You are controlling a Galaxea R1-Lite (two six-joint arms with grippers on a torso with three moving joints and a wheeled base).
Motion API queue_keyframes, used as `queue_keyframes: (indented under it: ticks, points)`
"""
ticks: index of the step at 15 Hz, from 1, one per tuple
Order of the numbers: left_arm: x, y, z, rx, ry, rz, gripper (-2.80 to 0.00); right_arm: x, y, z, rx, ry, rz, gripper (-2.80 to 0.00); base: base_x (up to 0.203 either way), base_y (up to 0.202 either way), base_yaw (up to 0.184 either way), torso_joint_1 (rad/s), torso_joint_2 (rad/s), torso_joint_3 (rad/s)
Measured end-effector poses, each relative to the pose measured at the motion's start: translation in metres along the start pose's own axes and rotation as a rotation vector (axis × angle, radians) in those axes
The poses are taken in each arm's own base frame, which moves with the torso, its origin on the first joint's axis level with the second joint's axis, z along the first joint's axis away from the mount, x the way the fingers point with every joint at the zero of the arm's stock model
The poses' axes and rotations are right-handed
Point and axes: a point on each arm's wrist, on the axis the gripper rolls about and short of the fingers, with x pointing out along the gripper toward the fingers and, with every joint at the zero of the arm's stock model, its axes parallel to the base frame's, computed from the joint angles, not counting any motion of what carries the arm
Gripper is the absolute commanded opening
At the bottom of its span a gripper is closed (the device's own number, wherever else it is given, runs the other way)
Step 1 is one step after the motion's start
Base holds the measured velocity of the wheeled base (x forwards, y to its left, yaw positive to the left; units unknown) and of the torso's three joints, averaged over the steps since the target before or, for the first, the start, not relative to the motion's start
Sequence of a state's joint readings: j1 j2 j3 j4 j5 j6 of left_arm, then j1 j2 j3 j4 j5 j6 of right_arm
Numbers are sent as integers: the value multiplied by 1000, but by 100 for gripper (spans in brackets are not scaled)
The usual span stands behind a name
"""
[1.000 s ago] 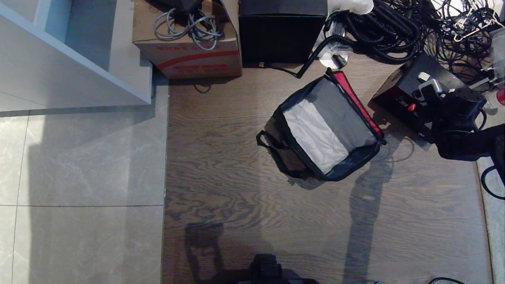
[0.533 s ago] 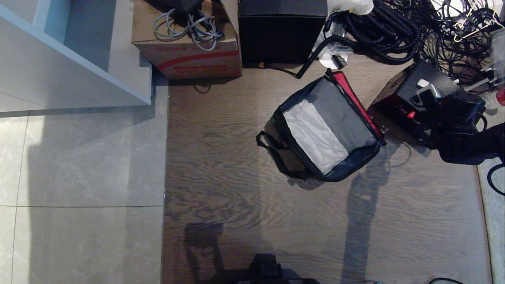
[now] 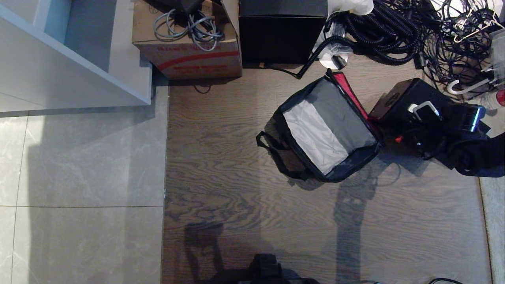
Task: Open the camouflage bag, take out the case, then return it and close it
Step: Grip the handle again
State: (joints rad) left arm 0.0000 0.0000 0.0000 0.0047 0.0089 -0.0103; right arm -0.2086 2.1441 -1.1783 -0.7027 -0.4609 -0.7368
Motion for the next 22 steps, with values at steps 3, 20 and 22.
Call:
queue_keyframes:
  ticks: [3, 20, 22]
  points:
    - [0, 0, 0, 0, 0, 0, -280, -25, 0, -5, 18, 94, 101, -280, 0, 0, 0, 0, 0, 0]
    - [0, 0, 0, 0, 0, 0, -280, 25, -4, 31, 138, -131, -42, -280, 0, 0, 0, 0, 0, 0]
    - [0, 0, 0, 0, 0, 0, -280, 28, -5, 31, 125, -156, -16, -280, 0, 0, 0, 0, 0, 0]
